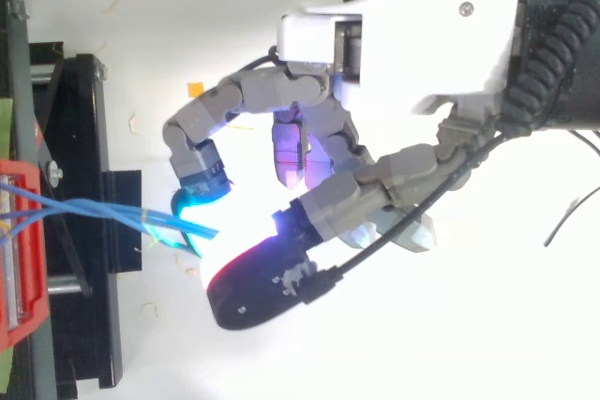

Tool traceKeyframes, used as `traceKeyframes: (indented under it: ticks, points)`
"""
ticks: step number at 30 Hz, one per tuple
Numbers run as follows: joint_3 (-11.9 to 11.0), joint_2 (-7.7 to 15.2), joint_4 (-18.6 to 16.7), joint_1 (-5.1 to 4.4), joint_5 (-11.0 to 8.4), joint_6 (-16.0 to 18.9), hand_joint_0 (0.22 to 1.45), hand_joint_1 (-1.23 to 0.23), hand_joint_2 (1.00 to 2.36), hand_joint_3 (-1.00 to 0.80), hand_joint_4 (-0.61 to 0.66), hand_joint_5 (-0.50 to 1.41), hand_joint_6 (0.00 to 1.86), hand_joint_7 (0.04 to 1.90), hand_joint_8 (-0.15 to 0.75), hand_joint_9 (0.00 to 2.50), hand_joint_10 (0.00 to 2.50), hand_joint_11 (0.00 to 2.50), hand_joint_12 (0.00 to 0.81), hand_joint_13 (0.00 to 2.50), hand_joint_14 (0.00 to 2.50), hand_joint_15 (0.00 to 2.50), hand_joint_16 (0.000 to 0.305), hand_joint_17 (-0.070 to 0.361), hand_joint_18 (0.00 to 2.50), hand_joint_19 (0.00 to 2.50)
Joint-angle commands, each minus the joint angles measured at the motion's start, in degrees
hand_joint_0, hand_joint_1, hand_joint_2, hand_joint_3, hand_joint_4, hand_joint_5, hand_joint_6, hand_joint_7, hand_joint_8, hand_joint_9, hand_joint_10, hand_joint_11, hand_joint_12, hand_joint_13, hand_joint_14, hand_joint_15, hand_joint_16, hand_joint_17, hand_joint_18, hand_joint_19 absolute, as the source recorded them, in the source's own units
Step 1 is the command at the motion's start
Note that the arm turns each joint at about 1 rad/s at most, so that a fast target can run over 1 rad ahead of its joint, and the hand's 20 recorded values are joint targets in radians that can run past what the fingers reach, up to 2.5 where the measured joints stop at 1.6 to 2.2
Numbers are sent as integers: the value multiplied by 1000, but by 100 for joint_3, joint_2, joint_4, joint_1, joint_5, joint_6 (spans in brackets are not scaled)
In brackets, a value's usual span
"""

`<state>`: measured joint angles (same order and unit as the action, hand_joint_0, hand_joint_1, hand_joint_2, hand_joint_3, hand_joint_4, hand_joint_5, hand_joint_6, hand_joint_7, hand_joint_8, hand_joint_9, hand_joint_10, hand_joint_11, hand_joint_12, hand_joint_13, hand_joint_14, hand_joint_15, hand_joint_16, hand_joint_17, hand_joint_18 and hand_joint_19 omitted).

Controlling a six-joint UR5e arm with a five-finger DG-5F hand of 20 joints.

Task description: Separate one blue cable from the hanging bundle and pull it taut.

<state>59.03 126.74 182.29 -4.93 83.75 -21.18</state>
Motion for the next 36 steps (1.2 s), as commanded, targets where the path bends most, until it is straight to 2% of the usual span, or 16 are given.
traceKeyframes:
  ticks: [1,6,11,16,17,19,24,28,36]
  points:
    - [-6,0,0,-8,1,0,616,-562,1010,-161,176,131,505,1247,140,2131,21,495,324,1627,23,746,62,140,1001,692]
    - [-6,0,0,-17,1,0,593,-501,1001,-76,183,125,506,1205,171,2125,20,460,341,1646,19,709,70,158,1048,641]
    - [3,0,-9,-26,-52,0,517,-476,1247,-103,174,110,506,1186,193,2093,20,455,363,1633,18,690,75,169,1076,606]
    - [-6,0,-26,-26,-61,0,497,-515,1287,-109,193,100,506,1203,211,2054,23,492,381,1612,18,682,77,174,1065,602]
    - [-6,0,-26,-26,-61,0,500,-527,1268,-114,194,99,506,1200,211,2052,21,493,384,1603,18,687,77,174,1065,601]
    - [3,0,-35,-26,-61,0,544,-573,1016,-77,197,99,506,1205,211,2042,22,509,379,1592,20,700,77,172,1053,610]
    - [3,0,-53,-26,-61,0,498,-562,1011,-310,194,96,505,1226,194,2003,24,580,348,1530,20,756,66,148,930,690]
    - [-6,0,-53,-26,-61,-9,515,-574,1009,-373,184,100,505,1239,182,1996,25,613,328,1508,23,779,59,133,867,734]
    - [3,0,-53,-26,-70,-9,615,-476,1005,-455,166,121,504,1246,126,2095,26,637,295,1555,25,804,50,113,876,761]
